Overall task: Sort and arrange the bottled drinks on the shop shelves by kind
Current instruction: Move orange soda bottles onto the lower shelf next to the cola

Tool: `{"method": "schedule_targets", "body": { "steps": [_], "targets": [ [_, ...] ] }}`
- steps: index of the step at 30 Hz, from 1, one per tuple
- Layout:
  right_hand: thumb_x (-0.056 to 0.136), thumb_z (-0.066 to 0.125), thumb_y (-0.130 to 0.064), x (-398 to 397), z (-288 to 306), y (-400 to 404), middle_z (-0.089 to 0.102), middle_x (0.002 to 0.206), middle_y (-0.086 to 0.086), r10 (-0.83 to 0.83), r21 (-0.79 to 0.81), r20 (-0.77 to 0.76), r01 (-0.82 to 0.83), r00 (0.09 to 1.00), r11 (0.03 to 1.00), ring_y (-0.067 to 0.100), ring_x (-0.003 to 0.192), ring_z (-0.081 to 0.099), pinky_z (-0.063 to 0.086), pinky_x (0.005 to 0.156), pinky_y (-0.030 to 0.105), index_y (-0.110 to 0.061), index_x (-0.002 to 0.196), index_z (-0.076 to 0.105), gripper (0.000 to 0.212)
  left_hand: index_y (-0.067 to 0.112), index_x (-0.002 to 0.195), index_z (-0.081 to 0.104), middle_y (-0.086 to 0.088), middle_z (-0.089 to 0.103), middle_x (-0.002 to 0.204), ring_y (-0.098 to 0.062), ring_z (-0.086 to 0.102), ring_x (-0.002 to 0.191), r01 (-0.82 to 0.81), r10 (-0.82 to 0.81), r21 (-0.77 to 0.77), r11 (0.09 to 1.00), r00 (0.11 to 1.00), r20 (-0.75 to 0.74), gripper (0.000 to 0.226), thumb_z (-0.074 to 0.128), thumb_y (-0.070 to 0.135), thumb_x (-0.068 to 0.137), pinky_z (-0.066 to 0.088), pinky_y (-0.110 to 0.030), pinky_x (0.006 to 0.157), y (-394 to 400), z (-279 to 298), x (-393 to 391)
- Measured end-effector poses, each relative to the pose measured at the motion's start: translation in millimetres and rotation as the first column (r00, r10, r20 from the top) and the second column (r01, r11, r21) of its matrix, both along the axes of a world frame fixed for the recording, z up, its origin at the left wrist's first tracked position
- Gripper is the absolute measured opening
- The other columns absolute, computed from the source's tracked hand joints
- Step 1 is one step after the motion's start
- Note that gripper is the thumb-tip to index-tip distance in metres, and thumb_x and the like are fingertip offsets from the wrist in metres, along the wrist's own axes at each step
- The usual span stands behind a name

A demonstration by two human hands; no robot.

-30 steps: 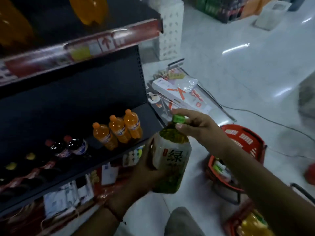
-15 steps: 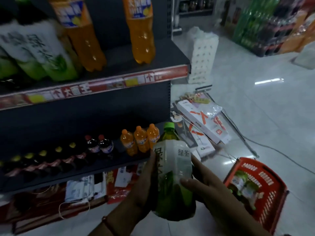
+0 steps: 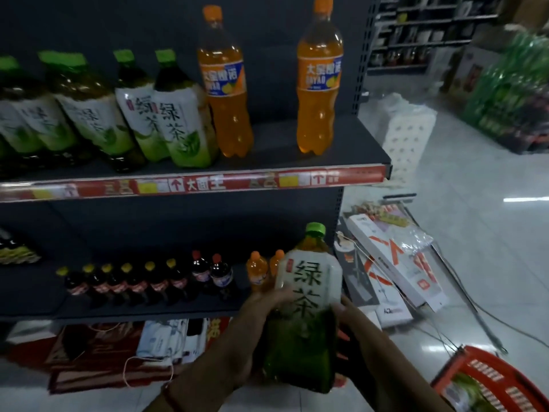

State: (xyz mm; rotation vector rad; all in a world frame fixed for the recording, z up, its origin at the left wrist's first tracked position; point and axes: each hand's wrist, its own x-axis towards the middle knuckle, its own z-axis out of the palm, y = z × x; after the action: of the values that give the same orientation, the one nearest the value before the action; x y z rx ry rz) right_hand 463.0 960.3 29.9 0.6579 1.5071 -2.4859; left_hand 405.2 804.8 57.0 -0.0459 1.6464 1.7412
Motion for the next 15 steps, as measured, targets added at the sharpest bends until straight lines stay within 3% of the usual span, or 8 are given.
{"method": "schedule_targets", "body": {
  "steps": [2,4,6,9,11,15],
  "targets": [
    [0.050,0.091,-0.034,-5,3,-8,0.075,0.078,0.008,0.035,-0.047,-0.006,-0.035,0.999,0.998,0.029,0.077,0.069,0.056,0.052,0.027,-0.014,0.111,0.062,0.070,0.024,0.128,0.058,-0.007,0.072,0.116,-0.024,0.069,0.106,0.053,-0.051,0.017,0.998,0.991,-0.122,0.040,0.066,0.021,0.088,0.058,-0.025,0.079,-2,11,-5],
    [0.062,0.083,-0.031,-10,8,-12,0.076,0.084,0.011,0.068,-0.108,-0.073,-0.076,0.995,0.991,0.028,0.079,0.074,0.058,0.058,0.033,-0.009,0.104,0.064,0.052,0.040,0.133,0.045,0.009,0.072,0.114,-0.009,0.070,0.100,0.127,-0.120,0.005,0.992,0.951,-0.285,0.063,0.076,0.024,0.080,0.058,-0.025,0.079,-12,23,-7],
    [0.062,0.083,-0.032,-21,23,-16,0.076,0.090,0.011,0.079,-0.095,-0.123,-0.091,0.989,0.991,0.025,0.084,0.074,0.059,0.063,0.032,-0.010,0.101,0.068,0.048,0.047,0.140,0.035,0.015,0.065,0.122,-0.002,0.066,0.104,0.092,-0.102,-0.043,0.995,0.915,-0.390,0.081,0.083,0.033,0.075,0.056,-0.023,0.083,-19,29,-20],
    [0.074,0.077,-0.038,-49,42,-16,0.075,0.098,0.003,0.111,0.111,-0.161,-0.094,0.981,0.989,0.021,0.093,0.072,0.057,0.081,0.037,-0.019,0.111,0.061,0.044,0.055,0.137,0.038,0.016,0.062,0.128,-0.003,0.063,0.112,0.069,-0.105,-0.090,0.994,0.858,-0.502,0.082,0.085,0.043,0.071,0.056,-0.027,0.088,-29,39,-50],
    [0.067,0.074,-0.039,-67,58,-19,0.074,0.105,0.000,0.096,0.210,-0.197,-0.054,0.976,0.976,0.021,0.099,0.071,0.053,0.091,0.043,-0.028,0.112,0.063,0.047,0.060,0.131,0.040,0.021,0.064,0.124,0.000,0.062,0.113,0.085,-0.117,-0.084,0.993,0.818,-0.563,0.075,0.084,0.039,0.074,0.055,-0.026,0.089,-36,46,-74],
    [0.067,0.074,-0.034,-107,83,-29,0.074,0.108,-0.006,0.072,0.402,-0.321,0.067,0.944,0.913,0.015,0.100,0.070,0.057,0.085,0.036,-0.032,0.115,0.063,0.049,0.052,0.144,0.033,0.026,0.063,0.125,0.003,0.059,0.115,0.144,-0.153,-0.069,0.987,0.724,-0.673,0.083,0.079,0.038,0.077,0.054,-0.026,0.092,-48,64,-122]
  ]
}}
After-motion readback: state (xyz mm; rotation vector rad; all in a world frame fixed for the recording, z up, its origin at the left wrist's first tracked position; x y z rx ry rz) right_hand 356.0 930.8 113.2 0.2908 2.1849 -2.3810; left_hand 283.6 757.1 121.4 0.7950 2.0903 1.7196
